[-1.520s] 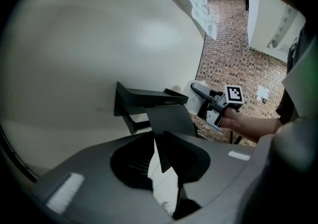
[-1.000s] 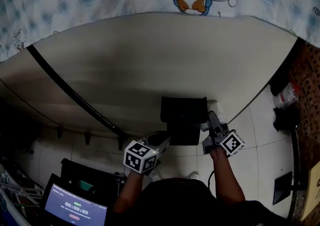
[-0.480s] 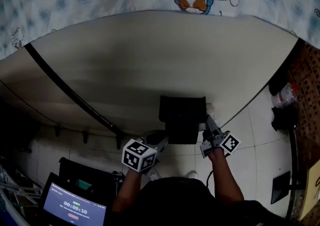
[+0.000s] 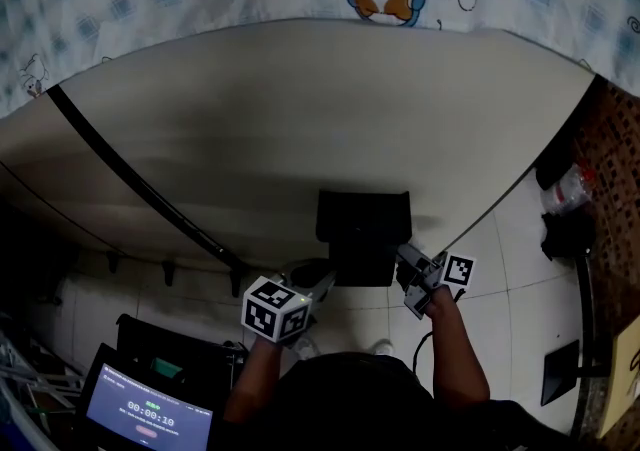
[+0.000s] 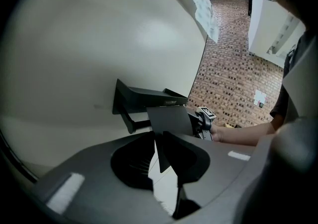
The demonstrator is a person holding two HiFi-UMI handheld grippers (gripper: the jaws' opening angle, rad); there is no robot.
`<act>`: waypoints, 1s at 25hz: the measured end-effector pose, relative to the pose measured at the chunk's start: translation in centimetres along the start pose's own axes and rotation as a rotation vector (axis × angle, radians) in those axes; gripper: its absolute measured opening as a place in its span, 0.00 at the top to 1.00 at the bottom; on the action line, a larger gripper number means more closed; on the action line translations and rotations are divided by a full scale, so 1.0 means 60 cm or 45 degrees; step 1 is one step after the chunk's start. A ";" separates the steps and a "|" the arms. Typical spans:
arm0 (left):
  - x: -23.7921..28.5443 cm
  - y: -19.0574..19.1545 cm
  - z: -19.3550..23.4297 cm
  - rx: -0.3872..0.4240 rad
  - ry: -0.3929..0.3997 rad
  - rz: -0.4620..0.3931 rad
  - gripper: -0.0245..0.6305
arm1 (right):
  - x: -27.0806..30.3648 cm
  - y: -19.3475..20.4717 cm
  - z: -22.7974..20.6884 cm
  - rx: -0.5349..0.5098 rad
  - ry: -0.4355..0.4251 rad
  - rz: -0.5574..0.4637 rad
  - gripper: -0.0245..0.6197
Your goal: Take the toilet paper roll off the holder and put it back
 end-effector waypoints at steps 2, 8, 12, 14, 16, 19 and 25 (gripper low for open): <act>0.000 0.000 0.001 -0.001 -0.006 -0.002 0.85 | 0.025 0.015 0.002 -0.009 0.009 0.107 0.26; 0.001 0.000 0.004 -0.029 0.007 -0.022 0.85 | 0.074 0.047 -0.015 0.084 -0.012 0.241 0.27; 0.002 0.000 0.004 -0.044 0.014 -0.034 0.85 | 0.096 0.067 -0.019 0.086 -0.004 0.321 0.27; 0.002 0.001 0.004 -0.043 0.012 -0.034 0.85 | 0.101 0.071 -0.017 0.066 -0.019 0.340 0.27; 0.002 0.002 0.004 -0.037 0.011 -0.027 0.85 | 0.101 0.071 -0.018 0.046 -0.024 0.339 0.27; 0.003 0.003 0.005 -0.026 0.006 -0.019 0.85 | 0.092 0.067 -0.022 -0.015 0.019 0.324 0.25; 0.006 0.006 0.006 0.002 -0.013 -0.009 0.85 | 0.041 0.045 -0.048 -0.093 0.158 0.266 0.12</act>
Point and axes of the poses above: the fingertips, and each gripper's own axes: x forward along the fingers, z to its left, y out of its underside, the point moved 5 cm from there along -x, backward along the fingers, and after that the axes turned 13 degrees about x, right-handed, at the moved point
